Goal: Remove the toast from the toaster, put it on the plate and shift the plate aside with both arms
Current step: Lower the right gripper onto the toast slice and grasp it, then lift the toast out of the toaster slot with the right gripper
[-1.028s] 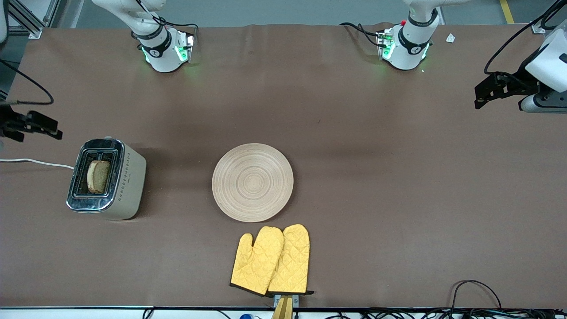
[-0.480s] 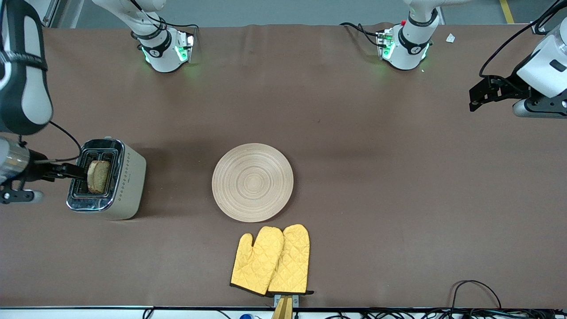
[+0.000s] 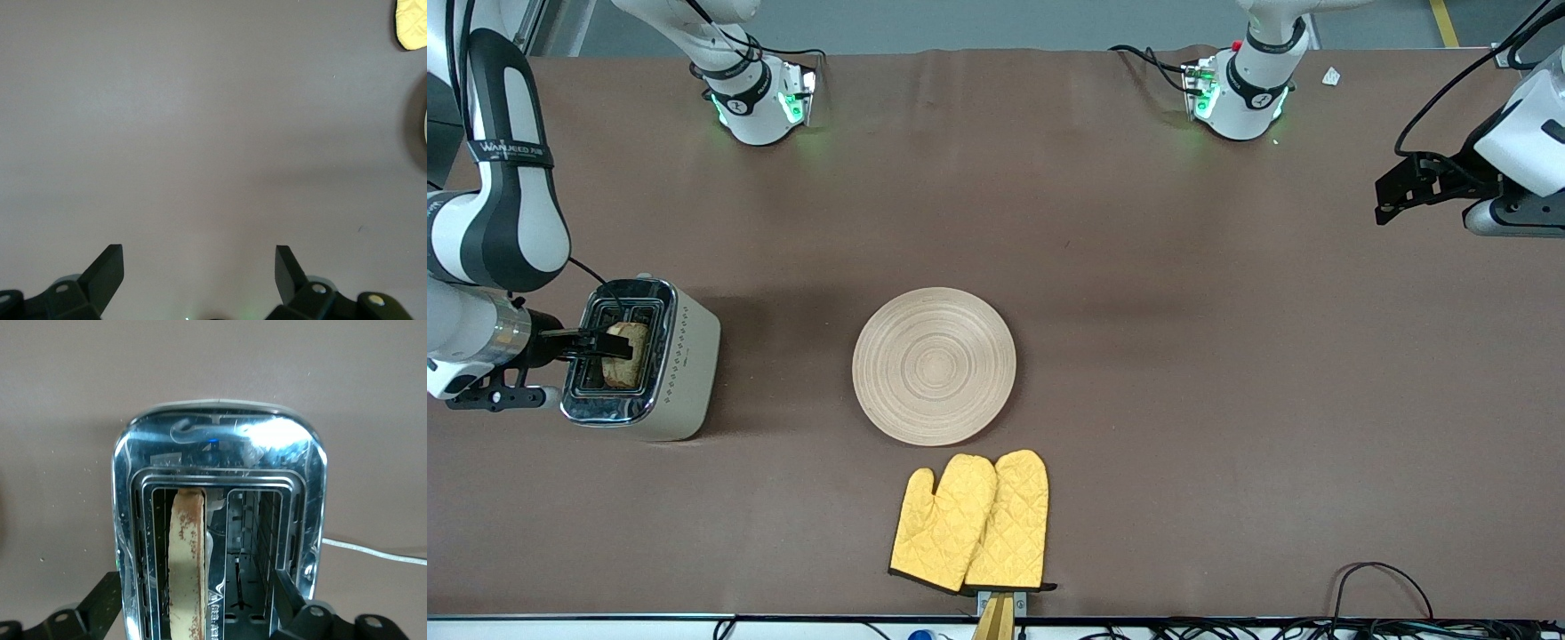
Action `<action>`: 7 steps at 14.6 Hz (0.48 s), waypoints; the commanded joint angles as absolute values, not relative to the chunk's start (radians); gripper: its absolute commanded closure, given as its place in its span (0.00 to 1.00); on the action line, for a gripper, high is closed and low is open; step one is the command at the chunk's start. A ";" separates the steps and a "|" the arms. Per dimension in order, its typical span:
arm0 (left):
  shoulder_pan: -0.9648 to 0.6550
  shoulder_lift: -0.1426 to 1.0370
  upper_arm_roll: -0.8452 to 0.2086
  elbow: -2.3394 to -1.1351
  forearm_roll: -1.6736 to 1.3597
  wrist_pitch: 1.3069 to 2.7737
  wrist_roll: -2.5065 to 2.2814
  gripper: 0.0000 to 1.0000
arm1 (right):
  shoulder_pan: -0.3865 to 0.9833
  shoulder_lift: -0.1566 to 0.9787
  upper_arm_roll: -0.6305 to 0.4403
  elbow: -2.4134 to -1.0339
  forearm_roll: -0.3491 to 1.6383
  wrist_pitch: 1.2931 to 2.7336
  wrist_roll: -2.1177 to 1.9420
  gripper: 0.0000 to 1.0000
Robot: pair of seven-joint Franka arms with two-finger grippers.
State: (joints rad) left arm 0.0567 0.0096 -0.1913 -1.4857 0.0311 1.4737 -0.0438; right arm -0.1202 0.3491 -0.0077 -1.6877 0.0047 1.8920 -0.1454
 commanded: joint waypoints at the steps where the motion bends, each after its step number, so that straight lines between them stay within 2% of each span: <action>1: 0.060 0.018 -0.193 -1.454 0.034 1.453 -0.022 0.00 | -0.121 0.324 0.000 -1.721 0.005 1.876 -0.137 0.41; 2: 0.060 0.020 -0.195 -1.454 0.035 1.453 -0.023 0.00 | -0.123 0.325 0.002 -1.721 0.006 1.875 -0.133 0.55; 4: 0.060 0.021 -0.195 -1.454 0.034 1.453 -0.021 0.00 | -0.121 0.325 0.002 -1.721 0.006 1.871 -0.115 0.89; 5: 0.060 0.021 -0.195 -1.454 0.034 1.453 -0.021 0.00 | -0.114 0.325 0.002 -1.720 0.006 1.859 -0.097 0.97; 7: 0.060 0.021 -0.195 -1.454 0.034 1.453 -0.021 0.00 | -0.107 0.324 0.002 -1.713 0.006 1.852 -0.091 0.98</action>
State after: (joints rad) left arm 0.0565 0.0096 -0.1914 -1.4836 0.0311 1.4736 -0.0396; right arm -0.1138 0.3488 -0.0034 -1.6949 0.0048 1.8606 -0.1184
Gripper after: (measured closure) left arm 0.000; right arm 0.784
